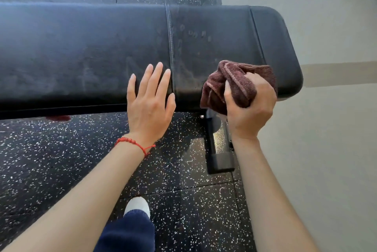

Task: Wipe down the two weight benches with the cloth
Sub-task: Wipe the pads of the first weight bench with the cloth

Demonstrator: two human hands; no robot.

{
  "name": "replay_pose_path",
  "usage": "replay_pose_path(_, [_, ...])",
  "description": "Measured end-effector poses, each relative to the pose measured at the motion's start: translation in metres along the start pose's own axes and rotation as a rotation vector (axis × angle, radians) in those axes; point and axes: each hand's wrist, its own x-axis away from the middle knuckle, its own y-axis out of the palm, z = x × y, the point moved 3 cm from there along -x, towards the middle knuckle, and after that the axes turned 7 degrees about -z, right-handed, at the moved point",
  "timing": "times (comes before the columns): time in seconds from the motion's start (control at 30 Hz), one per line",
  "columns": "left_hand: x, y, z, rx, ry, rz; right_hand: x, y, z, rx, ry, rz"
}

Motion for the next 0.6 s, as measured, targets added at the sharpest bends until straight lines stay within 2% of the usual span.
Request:
replay_pose_path(0.33, [-0.002, 0.023, -0.003, -0.115, 0.024, 0.312, 0.007, 0.015, 0.009, -0.018, -0.079, 0.253])
replay_pose_path(0.6, [-0.003, 0.027, -0.005, -0.146, 0.047, 0.442, 0.01, 0.021, 0.01, -0.067, -0.122, 0.396])
